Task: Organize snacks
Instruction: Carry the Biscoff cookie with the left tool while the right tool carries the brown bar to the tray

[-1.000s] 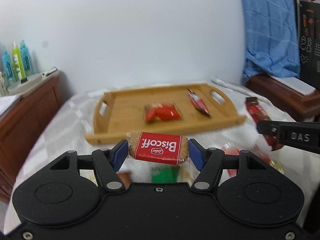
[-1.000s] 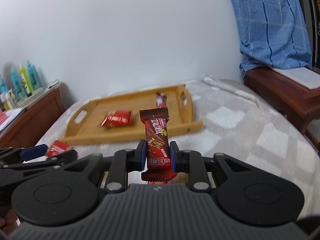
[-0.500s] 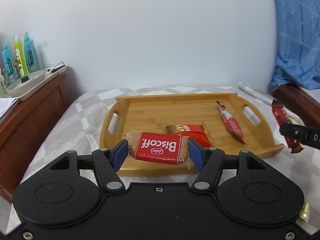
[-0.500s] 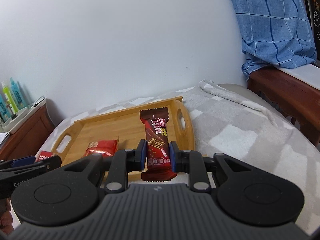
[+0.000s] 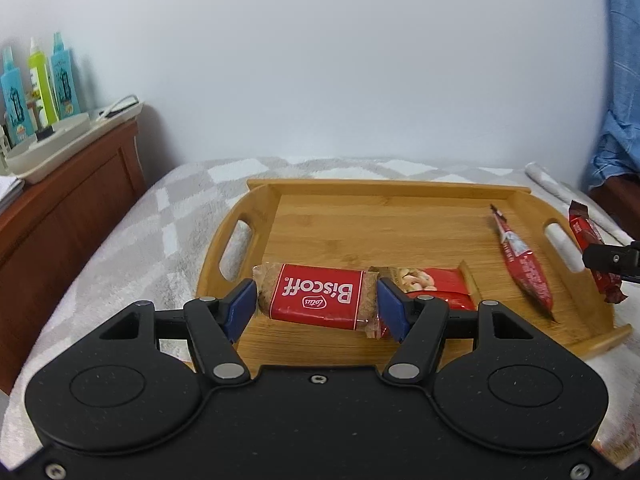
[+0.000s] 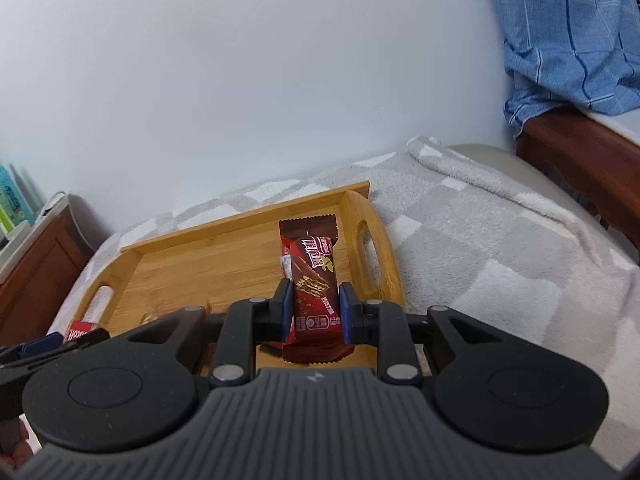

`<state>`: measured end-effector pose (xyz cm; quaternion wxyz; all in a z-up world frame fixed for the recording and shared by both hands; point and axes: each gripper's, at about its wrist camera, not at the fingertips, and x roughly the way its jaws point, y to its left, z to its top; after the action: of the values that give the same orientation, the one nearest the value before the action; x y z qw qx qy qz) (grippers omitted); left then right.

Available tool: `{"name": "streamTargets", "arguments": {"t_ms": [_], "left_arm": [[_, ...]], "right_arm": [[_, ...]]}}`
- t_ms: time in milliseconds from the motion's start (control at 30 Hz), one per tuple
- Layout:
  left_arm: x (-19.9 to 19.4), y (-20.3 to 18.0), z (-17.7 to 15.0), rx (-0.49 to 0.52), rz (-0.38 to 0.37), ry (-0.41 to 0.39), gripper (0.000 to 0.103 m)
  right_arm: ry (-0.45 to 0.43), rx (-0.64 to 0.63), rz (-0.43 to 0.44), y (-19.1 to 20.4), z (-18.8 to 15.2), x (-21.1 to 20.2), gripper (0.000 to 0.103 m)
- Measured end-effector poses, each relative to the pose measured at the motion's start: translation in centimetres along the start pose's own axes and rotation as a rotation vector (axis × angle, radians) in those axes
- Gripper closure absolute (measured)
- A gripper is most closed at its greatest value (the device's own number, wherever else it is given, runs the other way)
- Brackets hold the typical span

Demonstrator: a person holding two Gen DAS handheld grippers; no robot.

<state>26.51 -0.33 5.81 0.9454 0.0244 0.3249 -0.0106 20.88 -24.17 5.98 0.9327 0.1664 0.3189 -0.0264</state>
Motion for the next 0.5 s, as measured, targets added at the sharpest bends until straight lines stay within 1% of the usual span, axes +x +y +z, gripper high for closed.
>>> {"name": "streamTargets", "arguments": {"t_ms": [267,500], "left_arm": [[2.2,-0.3,-0.6,0.016,0.033,0.017,0.04],[2.9,-0.6,-0.7,0.027,0.03,0.015,0.04]], "right_arm": [[0.049,-0.02,-0.016,-0.3,0.1,2.8,0.075],[0.075,-0.021,-0.023,-0.4,-0.1,3.7,0.075]]}}
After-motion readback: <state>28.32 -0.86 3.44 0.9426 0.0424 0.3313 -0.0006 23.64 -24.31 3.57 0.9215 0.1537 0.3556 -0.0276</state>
